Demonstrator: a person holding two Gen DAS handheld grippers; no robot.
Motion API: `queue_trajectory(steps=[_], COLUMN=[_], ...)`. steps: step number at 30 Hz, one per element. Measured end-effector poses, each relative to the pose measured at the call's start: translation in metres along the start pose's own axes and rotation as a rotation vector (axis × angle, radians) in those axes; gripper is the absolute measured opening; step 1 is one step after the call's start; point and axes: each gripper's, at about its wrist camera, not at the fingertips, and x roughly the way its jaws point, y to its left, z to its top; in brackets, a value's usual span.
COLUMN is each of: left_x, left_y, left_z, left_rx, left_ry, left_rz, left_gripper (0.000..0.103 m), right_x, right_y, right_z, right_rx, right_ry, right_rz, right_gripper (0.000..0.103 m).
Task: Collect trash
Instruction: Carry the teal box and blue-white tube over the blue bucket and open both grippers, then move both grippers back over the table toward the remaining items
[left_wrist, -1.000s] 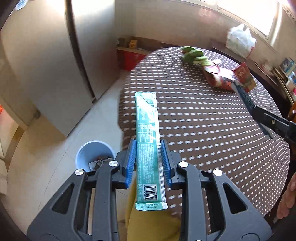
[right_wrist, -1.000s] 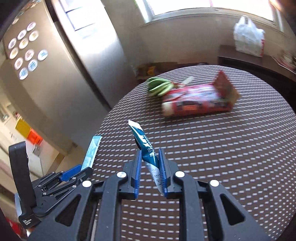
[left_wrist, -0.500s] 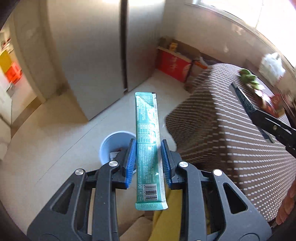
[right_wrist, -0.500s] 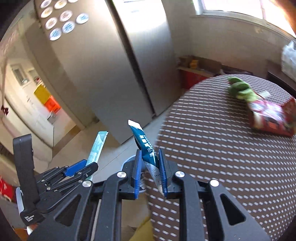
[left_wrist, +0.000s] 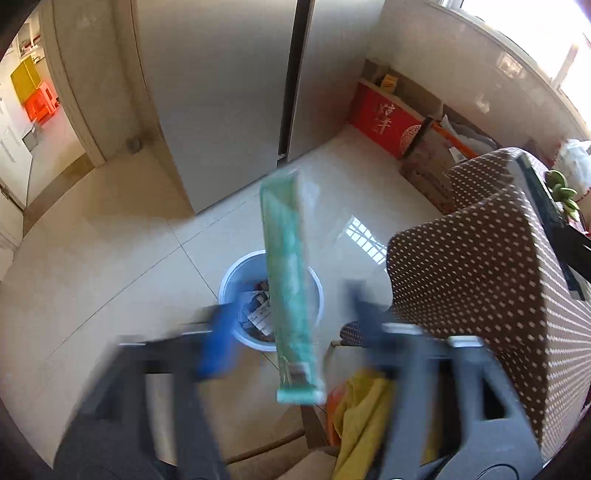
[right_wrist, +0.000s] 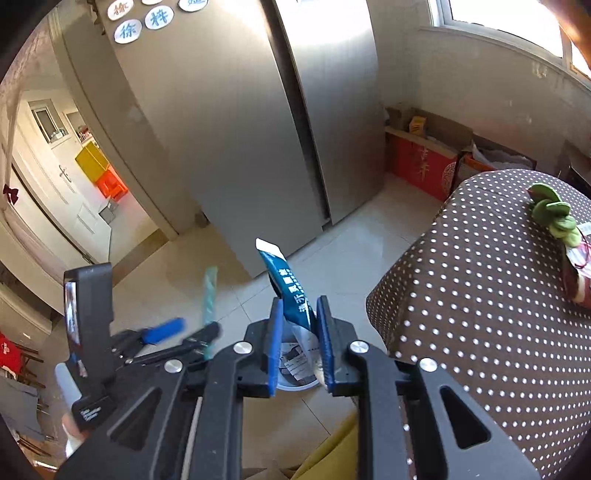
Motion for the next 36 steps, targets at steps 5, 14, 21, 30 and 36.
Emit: queue_trajectory(steps=[5, 14, 21, 30, 36], left_x=[0.017, 0.014, -0.007, -0.015, -0.028], left_y=[0.015, 0.054, 0.085, 0.084, 0.06], left_z=[0.001, -0.01, -0.016, -0.025, -0.022], left_rx=[-0.041, -0.091, -0.144, -0.141, -0.079], left_ry=[0.021, 0.024, -0.009, -0.025, -0.064], left_rz=[0.007, 0.059, 0.141, 0.164, 0.132], left_gripper=[0.073, 0.073, 0.073, 0.073, 0.074], right_x=[0.027, 0.091, 0.112, 0.116, 0.092], right_y=[0.009, 0.046, 0.081, 0.083, 0.068], right_z=[0.002, -0.004, -0.005, -0.022, -0.019], right_rx=[0.002, -0.039, -0.14, -0.144, -0.115], right_ry=[0.053, 0.174, 0.148, 0.212, 0.194], right_rz=[-0.016, 0.007, -0.005, 0.001, 0.0], right_gripper=[0.018, 0.019, 0.069, 0.069, 0.069])
